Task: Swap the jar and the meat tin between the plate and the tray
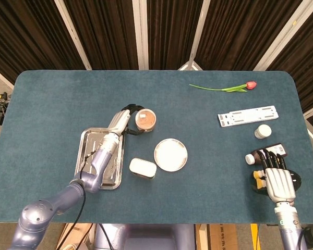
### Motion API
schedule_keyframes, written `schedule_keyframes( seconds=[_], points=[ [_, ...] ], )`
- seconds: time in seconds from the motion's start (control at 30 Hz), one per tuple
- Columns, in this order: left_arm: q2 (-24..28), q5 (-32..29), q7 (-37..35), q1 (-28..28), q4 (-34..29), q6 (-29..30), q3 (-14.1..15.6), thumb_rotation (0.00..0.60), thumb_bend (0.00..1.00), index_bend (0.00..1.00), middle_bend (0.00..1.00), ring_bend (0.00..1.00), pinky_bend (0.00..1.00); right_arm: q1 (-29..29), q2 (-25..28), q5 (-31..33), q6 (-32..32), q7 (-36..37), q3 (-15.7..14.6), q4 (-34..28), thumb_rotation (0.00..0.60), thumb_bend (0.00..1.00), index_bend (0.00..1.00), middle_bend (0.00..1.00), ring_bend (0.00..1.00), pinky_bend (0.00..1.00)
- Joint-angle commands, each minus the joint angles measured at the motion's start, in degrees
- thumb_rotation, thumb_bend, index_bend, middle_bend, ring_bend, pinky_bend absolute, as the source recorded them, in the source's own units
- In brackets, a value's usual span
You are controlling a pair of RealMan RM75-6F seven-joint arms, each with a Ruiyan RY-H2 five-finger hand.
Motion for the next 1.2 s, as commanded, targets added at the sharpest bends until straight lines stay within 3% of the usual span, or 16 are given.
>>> schedule_keyframes(
  seconds=[0.03, 0.23, 0.5, 0.8, 1.2],
  points=[
    [4.3, 2.5, -2.5, 2.7, -4.5, 4.1, 1.4, 0.6, 0.45, 0.3, 0.32, 0.1, 0.12, 0.1, -0.1, -0.1, -0.1, -0.1, -0.1, 0.0, 0.6, 0.02, 0.0, 0.0, 0.0, 0.0],
    [16.2, 7.1, -2.1, 12.2, -19.3, 13.3, 6.9, 0.6, 0.45, 0.3, 0.32, 0.1, 0.12, 0.1, -0.5, -0.3, -0.1, -0.8, -0.3, -0.1, 0.6, 0.02, 0.0, 0.0, 0.0, 0.0],
    [31.1, 9.3, -1.2, 22.3, -34.8, 15.8, 14.9, 0.6, 0.44, 0.3, 0.31, 0.1, 0.12, 0.1, -1.4, -0.6, 0.6, -2.8, -0.5, -0.5, 0.6, 0.02, 0.0, 0.0, 0.0, 0.0],
    [34.9, 11.8, -3.5, 27.5, -36.9, 17.6, 20.0, 0.6, 0.44, 0.3, 0.3, 0.1, 0.12, 0.1, -1.8, -0.3, 0.4, -3.3, -0.5, -0.5, 0.6, 0.02, 0.0, 0.0, 0.0, 0.0],
    [29.7, 12.2, -7.3, 26.5, -29.6, 13.0, 20.3, 0.6, 0.42, 0.29, 0.26, 0.09, 0.11, 0.1, -1.6, -0.1, 0.4, -2.5, -0.3, -0.5, 0.6, 0.02, 0.0, 0.0, 0.0, 0.0]
  ],
)
